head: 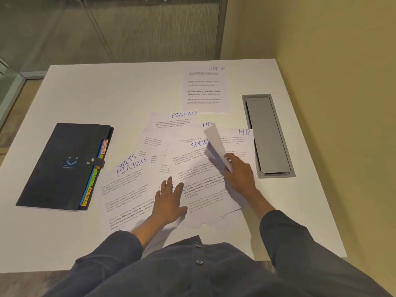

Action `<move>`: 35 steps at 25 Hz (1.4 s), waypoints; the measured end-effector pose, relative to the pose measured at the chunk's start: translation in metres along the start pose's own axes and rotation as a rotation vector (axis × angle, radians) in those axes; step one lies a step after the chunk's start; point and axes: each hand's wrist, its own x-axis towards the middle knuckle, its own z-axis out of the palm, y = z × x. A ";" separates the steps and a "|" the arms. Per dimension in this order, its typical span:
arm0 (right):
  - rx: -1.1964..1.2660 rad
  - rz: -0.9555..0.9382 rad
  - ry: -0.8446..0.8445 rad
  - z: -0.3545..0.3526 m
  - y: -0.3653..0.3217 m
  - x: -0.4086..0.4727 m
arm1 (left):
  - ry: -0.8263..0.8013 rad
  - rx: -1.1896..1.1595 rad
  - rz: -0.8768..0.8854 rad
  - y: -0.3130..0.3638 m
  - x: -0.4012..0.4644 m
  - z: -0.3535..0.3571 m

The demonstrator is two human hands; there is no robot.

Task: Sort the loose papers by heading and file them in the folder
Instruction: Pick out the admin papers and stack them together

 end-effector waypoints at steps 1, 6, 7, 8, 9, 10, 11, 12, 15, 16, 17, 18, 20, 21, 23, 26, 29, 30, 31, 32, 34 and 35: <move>0.016 0.061 0.039 0.000 0.002 -0.002 | 0.001 0.003 -0.001 0.000 0.000 0.000; -0.069 0.390 -0.036 0.005 0.033 0.007 | -0.005 0.012 -0.006 -0.001 0.002 0.003; -0.050 0.409 -0.078 0.010 0.040 0.012 | -0.005 0.011 -0.003 0.000 0.002 0.003; -0.030 0.424 -0.101 0.016 0.049 0.019 | -0.005 0.010 -0.002 0.000 0.002 0.002; -0.025 0.436 -0.113 0.025 0.060 0.026 | -0.005 0.008 -0.001 0.000 0.002 0.002; -0.016 0.437 -0.122 0.034 0.073 0.033 | -0.003 0.008 0.000 0.000 0.001 0.001; -0.008 0.434 -0.122 0.041 0.082 0.038 | -0.003 0.009 0.000 0.000 0.001 0.001; -0.007 0.424 -0.126 0.043 0.084 0.040 | -0.003 0.007 0.000 0.000 0.000 0.000; -0.032 0.392 -0.160 0.026 0.058 0.031 | -0.007 0.000 -0.003 0.000 -0.001 -0.001; -0.057 0.367 -0.169 0.015 0.040 0.024 | -0.008 -0.004 -0.006 0.001 -0.001 -0.001; -0.080 0.349 -0.177 0.007 0.027 0.018 | -0.009 -0.009 -0.009 0.001 -0.001 -0.001; -0.092 0.338 -0.179 0.005 0.021 0.014 | -0.008 -0.016 -0.011 0.002 -0.002 -0.001; -0.125 0.312 -0.147 0.003 0.018 0.010 | -0.007 -0.025 -0.013 0.003 -0.002 -0.001; -0.147 0.319 -0.121 0.005 0.020 0.010 | -0.009 -0.026 -0.014 0.003 -0.002 -0.002; -0.166 0.378 -0.106 0.008 0.023 0.008 | -0.014 -0.031 -0.013 0.002 -0.002 -0.002; -0.231 0.373 -0.180 0.017 0.025 0.005 | -0.015 -0.033 -0.012 0.002 -0.003 -0.004; -0.345 0.314 -0.182 0.021 0.025 0.001 | -0.010 -0.026 -0.013 0.003 -0.003 -0.003; -0.358 0.311 -0.173 0.020 0.026 0.001 | -0.009 -0.025 -0.013 0.003 -0.003 -0.003; -0.345 0.312 -0.165 0.018 0.026 0.001 | -0.010 -0.021 -0.013 0.003 -0.003 -0.003; -0.313 0.315 -0.154 0.016 0.027 0.001 | -0.011 -0.018 -0.012 0.003 -0.003 -0.003; -0.278 0.315 -0.133 0.012 0.026 0.001 | -0.010 -0.013 -0.011 0.003 -0.002 -0.002; -0.273 0.315 -0.127 0.012 0.025 0.001 | -0.009 -0.015 -0.012 0.003 -0.003 -0.002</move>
